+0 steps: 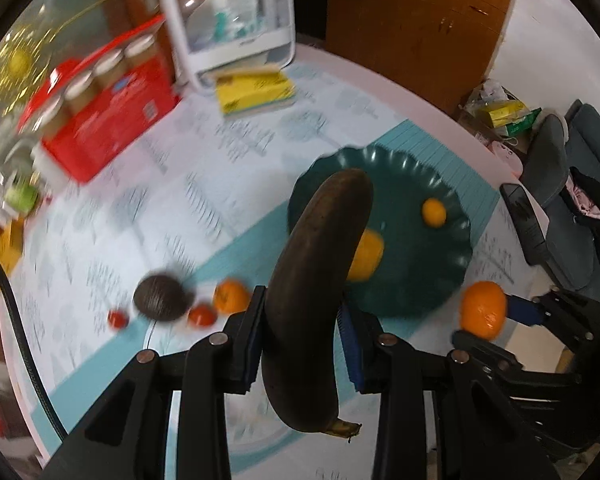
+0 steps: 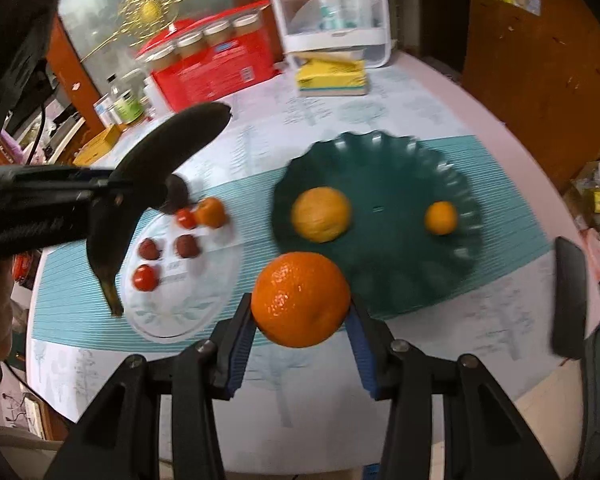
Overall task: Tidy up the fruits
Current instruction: 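Carry the banana with left tool while right tool carries the tangerine to the green plate, then lower and release the banana with left tool while right tool releases the tangerine, then withdraw both tools back toward the white fruit plate, then grasp the red cherry tomato with left tool while right tool grasps the avocado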
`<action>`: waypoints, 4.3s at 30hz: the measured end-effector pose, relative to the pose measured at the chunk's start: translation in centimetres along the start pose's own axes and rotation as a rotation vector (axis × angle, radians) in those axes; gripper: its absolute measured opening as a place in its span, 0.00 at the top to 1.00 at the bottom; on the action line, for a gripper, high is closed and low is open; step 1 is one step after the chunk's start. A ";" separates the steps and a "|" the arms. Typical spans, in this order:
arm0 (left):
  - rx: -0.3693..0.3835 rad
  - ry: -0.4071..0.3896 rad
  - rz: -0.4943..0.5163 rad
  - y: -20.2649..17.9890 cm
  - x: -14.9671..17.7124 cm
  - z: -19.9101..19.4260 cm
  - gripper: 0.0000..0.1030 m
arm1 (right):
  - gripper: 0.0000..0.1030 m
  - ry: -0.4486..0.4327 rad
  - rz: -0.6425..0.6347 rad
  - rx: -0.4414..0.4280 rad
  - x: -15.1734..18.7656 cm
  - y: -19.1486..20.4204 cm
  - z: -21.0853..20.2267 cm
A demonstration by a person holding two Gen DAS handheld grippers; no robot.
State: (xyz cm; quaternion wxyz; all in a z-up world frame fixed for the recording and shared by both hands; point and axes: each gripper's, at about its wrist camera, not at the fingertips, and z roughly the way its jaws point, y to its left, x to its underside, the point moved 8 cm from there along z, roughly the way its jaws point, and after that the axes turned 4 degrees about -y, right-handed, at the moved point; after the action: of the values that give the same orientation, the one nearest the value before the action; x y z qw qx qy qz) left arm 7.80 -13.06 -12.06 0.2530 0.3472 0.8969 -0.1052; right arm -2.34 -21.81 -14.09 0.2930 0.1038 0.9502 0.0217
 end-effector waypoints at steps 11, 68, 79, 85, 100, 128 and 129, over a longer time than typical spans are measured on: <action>-0.038 0.031 0.194 -1.2 -7.7 10.1 0.68 | 0.56 0.058 0.065 -0.018 -2.2 -7.3 4.3; 0.119 0.095 0.129 -1.5 -1.4 7.4 0.22 | 0.55 0.061 0.045 0.003 -3.9 -4.9 7.0; 0.006 0.061 -0.008 7.9 5.3 -0.2 0.21 | 0.55 0.025 -0.010 -0.005 -3.3 1.5 3.8; -0.096 0.029 -0.063 14.7 8.0 -4.3 0.21 | 0.55 0.011 -0.089 -0.053 -4.2 7.6 3.2; -0.232 -0.001 -0.249 28.8 7.4 -5.9 0.21 | 0.37 -0.023 -0.337 -0.133 -12.8 19.3 4.8; -0.021 0.191 -0.311 26.6 9.5 12.4 0.52 | 0.32 0.150 -0.514 -0.265 -8.9 22.5 19.9; -0.019 0.194 -0.311 26.6 9.5 12.6 0.54 | 0.32 0.149 -0.512 -0.271 -8.9 22.6 20.0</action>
State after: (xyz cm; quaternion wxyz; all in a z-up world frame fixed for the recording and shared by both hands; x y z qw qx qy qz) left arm 24.55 7.35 -28.11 0.1493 0.2103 0.9609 -0.1004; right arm 20.23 -2.03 -23.46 0.2298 -0.1809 0.9528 0.0813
